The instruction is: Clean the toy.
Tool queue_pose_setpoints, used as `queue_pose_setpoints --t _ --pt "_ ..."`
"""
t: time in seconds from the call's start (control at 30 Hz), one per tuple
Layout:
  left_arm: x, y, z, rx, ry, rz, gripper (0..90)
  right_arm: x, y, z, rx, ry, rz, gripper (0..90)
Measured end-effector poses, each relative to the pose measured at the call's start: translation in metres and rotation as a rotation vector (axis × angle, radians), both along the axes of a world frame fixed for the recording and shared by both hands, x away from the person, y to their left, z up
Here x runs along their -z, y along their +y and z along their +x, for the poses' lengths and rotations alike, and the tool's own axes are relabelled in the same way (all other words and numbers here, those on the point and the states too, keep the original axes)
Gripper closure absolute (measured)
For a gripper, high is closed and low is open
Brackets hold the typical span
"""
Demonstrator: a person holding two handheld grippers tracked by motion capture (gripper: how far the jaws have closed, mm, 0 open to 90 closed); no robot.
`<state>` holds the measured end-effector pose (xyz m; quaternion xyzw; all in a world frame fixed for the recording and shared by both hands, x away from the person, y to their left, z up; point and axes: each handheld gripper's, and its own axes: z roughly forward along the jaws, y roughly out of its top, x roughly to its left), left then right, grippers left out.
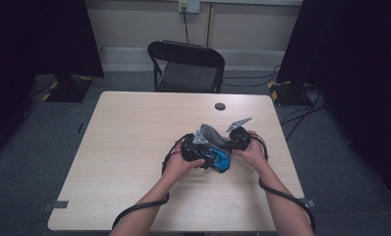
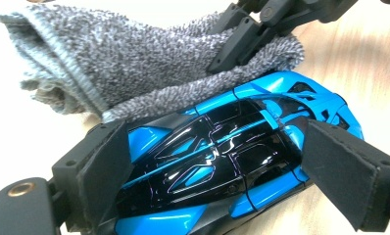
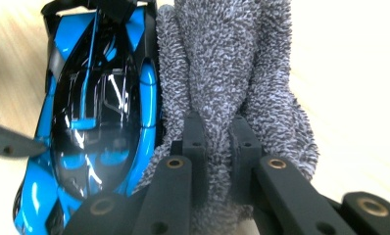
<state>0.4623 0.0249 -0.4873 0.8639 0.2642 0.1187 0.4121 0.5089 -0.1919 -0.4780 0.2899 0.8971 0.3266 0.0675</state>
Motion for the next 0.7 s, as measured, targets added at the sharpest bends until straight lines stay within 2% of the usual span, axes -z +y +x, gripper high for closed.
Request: queue_pose_setpoints --t 0.37,0.7 --pt "0.0 -0.001 -0.001 0.003 0.0 -0.001 11.8 0.0 -0.018 -0.01 -0.006 -0.004 0.001 81.1" --pt "0.0 0.0 -0.001 -0.003 -0.003 0.0 11.9 -0.001 -0.041 -0.025 -0.008 0.006 0.0 81.1"
